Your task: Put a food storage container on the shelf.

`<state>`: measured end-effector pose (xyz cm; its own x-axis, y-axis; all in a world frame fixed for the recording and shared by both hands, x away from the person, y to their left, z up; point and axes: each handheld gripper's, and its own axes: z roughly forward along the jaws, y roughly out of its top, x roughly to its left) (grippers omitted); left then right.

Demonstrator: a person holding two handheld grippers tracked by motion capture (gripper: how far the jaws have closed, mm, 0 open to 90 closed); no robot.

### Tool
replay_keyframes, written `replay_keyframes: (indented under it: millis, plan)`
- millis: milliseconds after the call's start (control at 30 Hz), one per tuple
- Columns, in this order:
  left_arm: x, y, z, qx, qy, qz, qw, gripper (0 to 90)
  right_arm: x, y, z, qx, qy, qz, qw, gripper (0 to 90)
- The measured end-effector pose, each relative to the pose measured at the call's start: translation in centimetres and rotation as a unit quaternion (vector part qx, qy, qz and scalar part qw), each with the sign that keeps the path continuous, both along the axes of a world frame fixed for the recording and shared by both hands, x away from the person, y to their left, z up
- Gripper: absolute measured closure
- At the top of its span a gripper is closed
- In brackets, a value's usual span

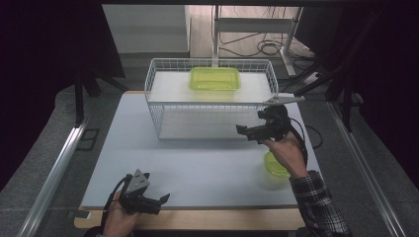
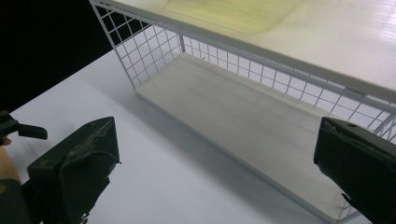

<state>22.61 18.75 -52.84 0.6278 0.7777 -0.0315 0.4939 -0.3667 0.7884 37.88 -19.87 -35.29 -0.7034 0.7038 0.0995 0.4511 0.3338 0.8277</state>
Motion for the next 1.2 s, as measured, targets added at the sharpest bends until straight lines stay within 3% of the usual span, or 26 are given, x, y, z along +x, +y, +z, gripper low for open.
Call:
replay_keyframes:
  millis: [167, 567, 800, 967, 1200]
  plan:
    - [0.0, -0.1, 0.0, 0.001, 0.007, -0.001, 1.0, 0.0, -1.3, -0.4, -1.0, -0.008, -0.012, 0.003, 0.9999, 0.0]
    - [-0.1, -0.2, 0.0, 0.009, 0.007, -0.002, 0.9999, 0.0, -3.8, -1.0, -4.5, -0.028, -0.012, 0.012, 0.9995, 0.6]
    - [-0.1, -0.3, 0.0, 0.011, 0.007, -0.001, 0.9999, 0.1, -5.1, -1.6, -7.0, -0.019, -0.004, 0.015, 0.9997, 1.1]
    - [-0.1, -0.3, -0.1, 0.016, 0.006, -0.002, 0.9999, 0.2, -6.1, -1.8, -8.5, -0.03, -0.01, 0.013, 0.9994, 1.8]
    - [-0.1, -0.4, -0.2, 0.024, 0.004, -0.005, 0.9997, 0.3, -7.5, -1.2, -10.7, -0.048, -0.002, 0.033, 0.9983, 2.4]
